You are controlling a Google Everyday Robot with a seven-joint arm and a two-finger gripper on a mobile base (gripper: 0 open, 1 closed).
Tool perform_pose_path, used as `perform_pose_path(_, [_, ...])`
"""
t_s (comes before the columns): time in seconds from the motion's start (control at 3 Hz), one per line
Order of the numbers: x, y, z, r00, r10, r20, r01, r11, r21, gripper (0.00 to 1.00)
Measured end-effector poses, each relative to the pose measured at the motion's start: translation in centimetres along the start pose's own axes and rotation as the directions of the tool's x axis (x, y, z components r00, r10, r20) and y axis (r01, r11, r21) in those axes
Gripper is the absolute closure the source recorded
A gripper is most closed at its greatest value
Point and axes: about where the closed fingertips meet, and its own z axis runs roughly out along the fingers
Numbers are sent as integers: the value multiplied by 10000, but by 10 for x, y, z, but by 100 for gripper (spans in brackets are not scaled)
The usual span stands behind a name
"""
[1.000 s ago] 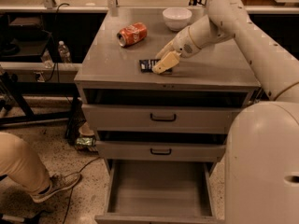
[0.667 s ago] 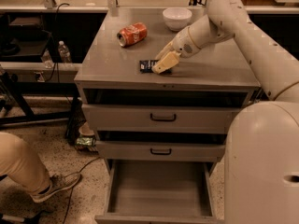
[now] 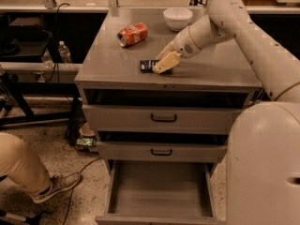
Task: Place rxbar blueberry into bottom drawer
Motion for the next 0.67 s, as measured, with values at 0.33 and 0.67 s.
perform_pose_path(0.33, [-46,39,-66,9960,-651,613,592,9939,934,100])
perform_pose_path(0.67, [-84,79,-126,9890,-1251,788,1067,9729,2051,100])
